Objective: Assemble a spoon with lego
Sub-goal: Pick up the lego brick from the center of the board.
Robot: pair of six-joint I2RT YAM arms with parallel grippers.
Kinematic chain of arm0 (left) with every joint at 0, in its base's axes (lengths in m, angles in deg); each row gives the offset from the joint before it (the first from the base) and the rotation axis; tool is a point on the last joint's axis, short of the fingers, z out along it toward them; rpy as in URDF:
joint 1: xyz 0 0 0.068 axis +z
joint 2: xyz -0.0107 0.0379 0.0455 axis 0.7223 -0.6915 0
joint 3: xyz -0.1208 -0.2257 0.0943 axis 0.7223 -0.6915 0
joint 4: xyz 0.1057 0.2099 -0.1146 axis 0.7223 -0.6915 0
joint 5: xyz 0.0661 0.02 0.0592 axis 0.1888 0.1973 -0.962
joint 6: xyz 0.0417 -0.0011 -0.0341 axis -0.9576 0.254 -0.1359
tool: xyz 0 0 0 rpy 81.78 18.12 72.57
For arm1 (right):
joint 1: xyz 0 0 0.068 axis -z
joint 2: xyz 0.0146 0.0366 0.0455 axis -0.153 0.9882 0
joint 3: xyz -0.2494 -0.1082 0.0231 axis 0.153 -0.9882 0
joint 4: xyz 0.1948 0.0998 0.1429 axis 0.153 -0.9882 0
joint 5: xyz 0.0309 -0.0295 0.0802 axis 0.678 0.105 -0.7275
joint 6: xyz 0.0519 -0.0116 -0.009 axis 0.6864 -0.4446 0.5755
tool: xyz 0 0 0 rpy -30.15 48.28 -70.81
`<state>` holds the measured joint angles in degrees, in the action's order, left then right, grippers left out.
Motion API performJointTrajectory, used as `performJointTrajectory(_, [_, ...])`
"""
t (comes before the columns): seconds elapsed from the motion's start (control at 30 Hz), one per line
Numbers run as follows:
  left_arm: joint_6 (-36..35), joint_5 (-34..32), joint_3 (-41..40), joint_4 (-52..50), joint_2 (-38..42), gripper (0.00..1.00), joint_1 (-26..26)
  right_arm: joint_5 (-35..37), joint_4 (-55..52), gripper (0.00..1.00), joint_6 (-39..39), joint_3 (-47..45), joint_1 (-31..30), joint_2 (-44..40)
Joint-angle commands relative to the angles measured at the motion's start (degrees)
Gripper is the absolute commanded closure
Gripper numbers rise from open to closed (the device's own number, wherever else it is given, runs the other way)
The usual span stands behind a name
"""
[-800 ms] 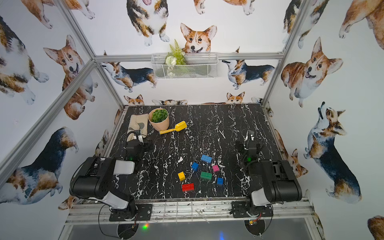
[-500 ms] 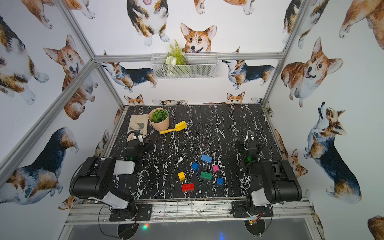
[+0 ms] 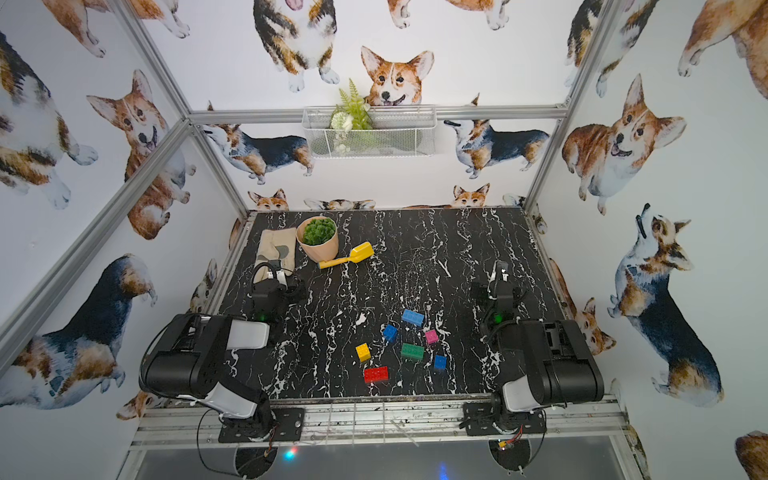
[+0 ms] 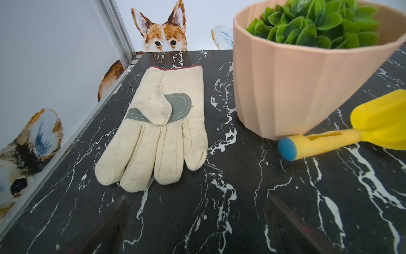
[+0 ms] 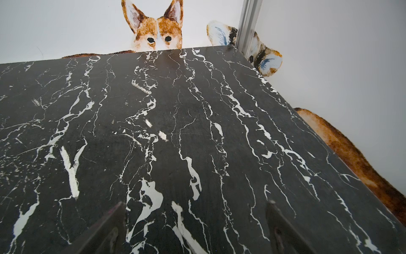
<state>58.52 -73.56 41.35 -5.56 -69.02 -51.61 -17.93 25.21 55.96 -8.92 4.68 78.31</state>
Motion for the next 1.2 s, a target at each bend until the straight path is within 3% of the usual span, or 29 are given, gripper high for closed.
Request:
performJointTrajectory(0.0, [-0.6,0.0,0.3,2.3,0.0,0.0,0.0,3.1,4.4,0.0,-0.3,-0.3,-0.3,-1.0])
performJointTrajectory(0.1, [-0.4,1.0,0.9,1.3,-0.1,0.0,0.6,1.6,1.2,0.0,-0.7,-0.7,-1.0,-4.7])
performJointTrajectory(0.13, [-0.4,1.0,0.7,1.5,-0.1,0.0,0.6,4.6,0.7,0.0,-2.4,-0.1,-2.8,-6.1])
performJointTrajectory(0.23, [-1.3,0.5,1.1,-0.2,1.2,0.0,0.1,6.8,-15.3,0.0,-6.7,7.1,-9.0,-12.1])
performJointTrajectory(0.33, [-1.1,-8.0,9.9,-23.3,9.7,0.0,-3.9,2.9,-39.4,0.0,-0.4,17.8,-13.2,-16.7])
performJointTrajectory(0.4, [5.9,-10.2,16.5,-36.9,14.1,0.0,-5.5,-1.7,-50.7,0.0,4.9,23.2,-16.0,-18.6])
performJointTrajectory(0.5, [14.2,-8.4,20.7,-47.3,20.4,0.0,-10.6,-6.1,-61.3,0.0,9.8,26.9,-23.4,-22.3])
performJointTrajectory(0.63, [24.2,1.8,21.2,-59.5,26.8,0.0,-16.2,-11.0,-76.2,0.0,11.7,31.4,-35.4,-22.9])
performJointTrajectory(0.73, [29.2,-0.6,19.1,-68.4,30.7,0.0,-21.3,-12.6,-81.5,0.01,13.0,32.2,-42.7,-21.4])
performJointTrajectory(0.9, [34.1,-5.0,14.7,-76.0,36.7,0.0,-25.8,-16.4,-87.7,0.07,14.0,34.4,-49.0,-15.9])
performJointTrajectory(1.03, [39.9,-3.3,8.8,-80.8,48.7,0.0,-27.3,-17.1,-89.3,0.08,13.8,35.7,-54.4,-11.5])
performJointTrajectory(1.17, [42.0,-4.8,5.6,-85.2,57.7,0.0,-29.1,-17.8,-88.6,0.13,12.5,36.7,-55.9,-6.1])
